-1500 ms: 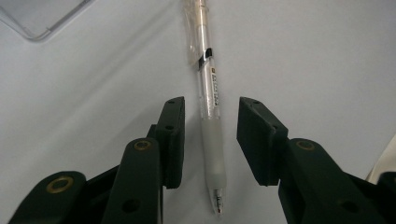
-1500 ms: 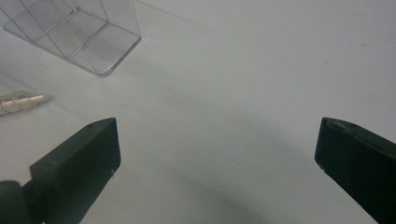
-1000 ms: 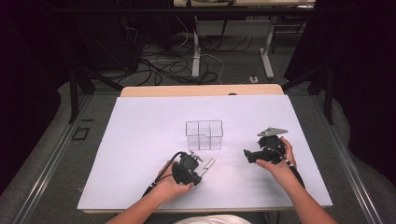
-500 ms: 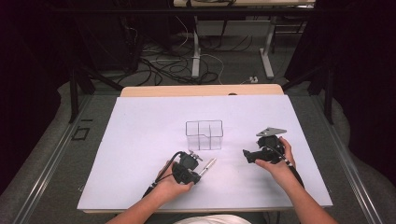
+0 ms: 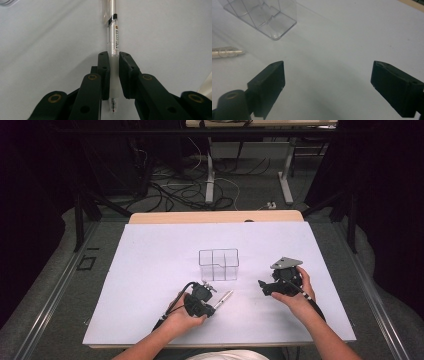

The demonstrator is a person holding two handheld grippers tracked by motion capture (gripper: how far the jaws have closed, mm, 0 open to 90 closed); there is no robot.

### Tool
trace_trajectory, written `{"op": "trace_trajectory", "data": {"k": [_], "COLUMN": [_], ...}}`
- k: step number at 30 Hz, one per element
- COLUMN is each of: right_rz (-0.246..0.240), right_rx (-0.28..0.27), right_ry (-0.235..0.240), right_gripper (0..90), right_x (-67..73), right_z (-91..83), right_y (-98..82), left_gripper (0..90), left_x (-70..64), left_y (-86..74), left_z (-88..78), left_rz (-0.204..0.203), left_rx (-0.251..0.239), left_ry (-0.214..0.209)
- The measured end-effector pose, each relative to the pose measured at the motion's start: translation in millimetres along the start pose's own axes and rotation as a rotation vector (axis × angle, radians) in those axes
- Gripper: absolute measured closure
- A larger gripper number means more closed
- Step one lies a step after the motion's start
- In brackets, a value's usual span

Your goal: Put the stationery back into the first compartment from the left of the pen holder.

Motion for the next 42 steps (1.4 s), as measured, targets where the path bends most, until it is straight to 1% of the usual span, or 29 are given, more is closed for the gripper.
{"op": "trace_trajectory", "data": {"k": [2,3,4,7,8,9,10,11,12,13,16,17,20,22,24,25,27,28,29,32,34,35,36,37,38,39,40,41,42], "right_rz": [-0.046,-0.062,-0.076,-0.112,-0.130,-0.161,-0.161,-0.176,-0.188,-0.214,-0.278,-0.298,-0.370,-0.430,-0.505,-0.527,-0.571,-0.588,-0.622,-0.654,-0.702,-0.714,-0.735,-0.770,-0.787,-0.827,-0.840,-0.879,-0.897], "right_rx": [-0.005,-0.005,-0.005,-0.015,-0.007,-0.010,-0.010,-0.012,-0.022,-0.014,-0.023,-0.015,-0.031,-0.032,-0.036,-0.032,-0.027,-0.025,-0.027,-0.040,-0.043,-0.050,-0.060,-0.061,-0.072,-0.081,-0.094,-0.093,-0.104], "right_ry": [0.012,0.024,0.025,0.051,0.057,0.065,0.065,0.073,0.081,0.082,0.106,0.113,0.122,0.130,0.143,0.147,0.146,0.149,0.149,0.164,0.163,0.165,0.170,0.168,0.172,0.174,0.174,0.175,0.176], "right_gripper": [15.4,15.9,16.8,20.2,21.2,23.1,23.1,24.2,24.8,25.3,27.0,27.1,27.6,29.6,33.2,33.8,34.2,35.0,35.1,35.3,35.6,36.0,36.1,36.3,36.3,36.4,36.3,36.3,36.3], "right_x": [2.0,3.4,4.8,9.5,10.9,14.2,14.2,16.4,18.8,20.3,26.9,29.3,37.0,43.0,48.3,51.7,57.6,60.7,63.0,74.1,80.2,85.2,87.4,90.2,94.0,96.7,100.8,103.7,107.4], "right_z": [-0.2,0.2,-0.4,-0.2,-1.4,-2.0,-2.0,-1.8,-1.3,-2.0,-1.0,-1.8,-0.9,-1.3,-0.9,-1.3,-1.2,-1.7,-1.9,-3.2,-4.4,-4.7,-3.9,-4.0,-3.5,-3.2,-2.5,-2.5,-1.9], "right_y": [1.4,2.1,2.7,5.1,6.0,7.5,7.5,8.2,8.7,9.8,12.8,14.0,17.8,20.6,23.6,24.8,27.5,28.9,31.0,35.5,38.3,39.8,41.0,42.9,44.0,45.9,47.0,48.5,49.2], "left_gripper": [80.0,79.9,80.0,80.0,80.0,80.0,80.0,80.0,80.0,79.9,80.0,80.0,79.9,79.9,80.0,80.0,80.0,80.0,80.0,80.0,80.0,80.0,80.0,80.0,80.0,80.0,80.0,80.0,80.0], "left_x": [0.2,-0.5,0.7,2.4,2.9,3.9,4.3,5.8,6.6,7.7,10.5,11.4,14.0,16.4,18.4,19.6,21.1,23.0,24.2,28.4,32.7,34.4,36.1,37.2,38.7,40.5,41.5,43.0,44.3], "left_y": [0.6,0.4,1.0,1.4,1.3,1.6,1.6,2.0,2.0,2.2,2.0,1.9,1.8,1.7,1.5,1.3,0.7,0.7,0.4,-0.5,-1.3,-1.3,-1.8,-2.3,-2.8,-3.0,-3.6,-3.8,-4.2], "left_z": [-1.6,-2.5,-3.7,-7.3,-8.7,-9.8,-11.3,-13.1,-14.6,-16.1,-21.0,-22.6,-27.3,-30.8,-34.0,-35.3,-37.7,-39.1,-40.8,-45.0,-48.9,-50.5,-52.6,-53.7,-55.8,-57.4,-59.1,-61.1,-62.6], "left_rz": [0.007,-0.006,0.008,0.007,0.002,0.006,-0.003,0.005,0.004,0.005,-0.001,-0.001,-0.005,0.000,-0.003,-0.002,-0.018,-0.014,-0.020,-0.037,-0.045,-0.044,-0.049,-0.064,-0.073,-0.073,-0.081,-0.078,-0.078], "left_rx": [-0.007,-0.006,-0.009,-0.014,-0.011,-0.021,-0.023,-0.024,-0.026,-0.031,-0.035,-0.038,-0.042,-0.043,-0.044,-0.046,-0.047,-0.052,-0.048,-0.055,-0.061,-0.060,-0.059,-0.070,-0.069,-0.069,-0.069,-0.063,-0.069], "left_ry": [-0.003,-0.012,-0.008,-0.013,-0.022,-0.022,-0.027,-0.023,-0.028,-0.023,-0.031,-0.032,-0.035,-0.035,-0.037,-0.034,-0.041,-0.040,-0.048,-0.060,-0.069,-0.068,-0.068,-0.078,-0.081,-0.086,-0.086,-0.085,-0.093]}}
Point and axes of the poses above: each handheld gripper's, and its own axes: z roughly forward along the jaws, y roughly out of its top, x roughly to its left, the point moved 2 cm from there along z, roughly forward along the jaws, and after that the axes turned 5 degrees about -x, right-handed, at the moved point
